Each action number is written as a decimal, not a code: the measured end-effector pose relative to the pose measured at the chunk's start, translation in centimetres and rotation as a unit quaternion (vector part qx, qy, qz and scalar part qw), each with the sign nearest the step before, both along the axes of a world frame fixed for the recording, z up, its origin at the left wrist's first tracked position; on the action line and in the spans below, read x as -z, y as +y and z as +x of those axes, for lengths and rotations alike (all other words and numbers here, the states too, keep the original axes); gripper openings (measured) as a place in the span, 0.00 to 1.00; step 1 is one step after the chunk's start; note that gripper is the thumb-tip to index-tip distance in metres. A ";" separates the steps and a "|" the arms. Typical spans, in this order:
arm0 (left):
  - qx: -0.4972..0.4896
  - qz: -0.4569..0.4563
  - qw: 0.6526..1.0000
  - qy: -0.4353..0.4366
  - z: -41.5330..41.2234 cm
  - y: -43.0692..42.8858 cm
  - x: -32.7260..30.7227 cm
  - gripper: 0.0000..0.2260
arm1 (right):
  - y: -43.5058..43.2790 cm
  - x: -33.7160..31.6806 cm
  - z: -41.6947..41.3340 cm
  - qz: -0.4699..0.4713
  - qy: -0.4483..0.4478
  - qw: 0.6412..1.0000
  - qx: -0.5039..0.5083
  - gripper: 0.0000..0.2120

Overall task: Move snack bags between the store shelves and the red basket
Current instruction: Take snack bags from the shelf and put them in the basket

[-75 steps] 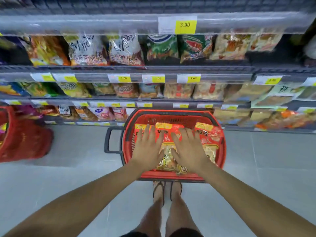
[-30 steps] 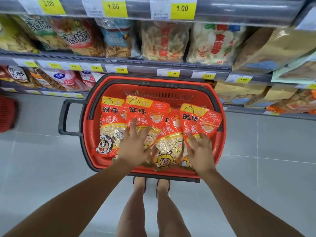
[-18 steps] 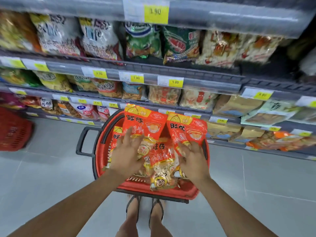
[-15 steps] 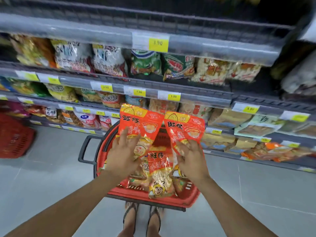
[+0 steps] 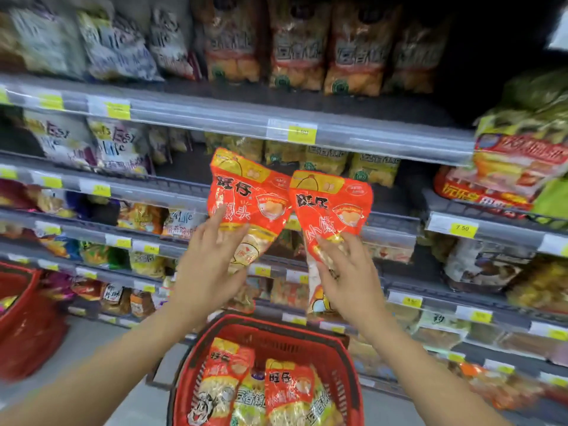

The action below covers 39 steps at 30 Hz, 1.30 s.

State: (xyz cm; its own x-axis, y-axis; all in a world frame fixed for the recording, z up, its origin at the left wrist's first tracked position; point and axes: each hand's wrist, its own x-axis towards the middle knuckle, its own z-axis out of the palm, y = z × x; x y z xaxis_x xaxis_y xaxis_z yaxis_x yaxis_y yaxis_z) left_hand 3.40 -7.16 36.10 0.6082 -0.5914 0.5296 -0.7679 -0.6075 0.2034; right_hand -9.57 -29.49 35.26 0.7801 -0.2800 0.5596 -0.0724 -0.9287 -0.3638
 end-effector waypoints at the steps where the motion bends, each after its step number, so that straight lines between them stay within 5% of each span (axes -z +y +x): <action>1: -0.003 -0.019 1.000 -0.011 0.1 -0.1 -1.3 0.33 | 0.1 -1.4 0.3 -0.016 -0.017 1.000 -0.005 0.20; 17: -0.014 -0.281 0.938 -0.202 5.6 -2.9 -24.6 0.28 | 0.7 -27.0 6.3 -0.092 -0.238 0.967 0.009 0.20; 29: -0.031 -0.274 0.958 -0.079 16.2 -6.4 -38.0 0.27 | 1.2 -43.1 16.4 -0.060 -0.102 0.988 0.102 0.19; 39: -0.087 -0.209 0.971 -0.074 23.5 -9.6 -44.1 0.23 | -0.4 -48.3 27.7 -0.093 -0.079 0.980 0.158 0.16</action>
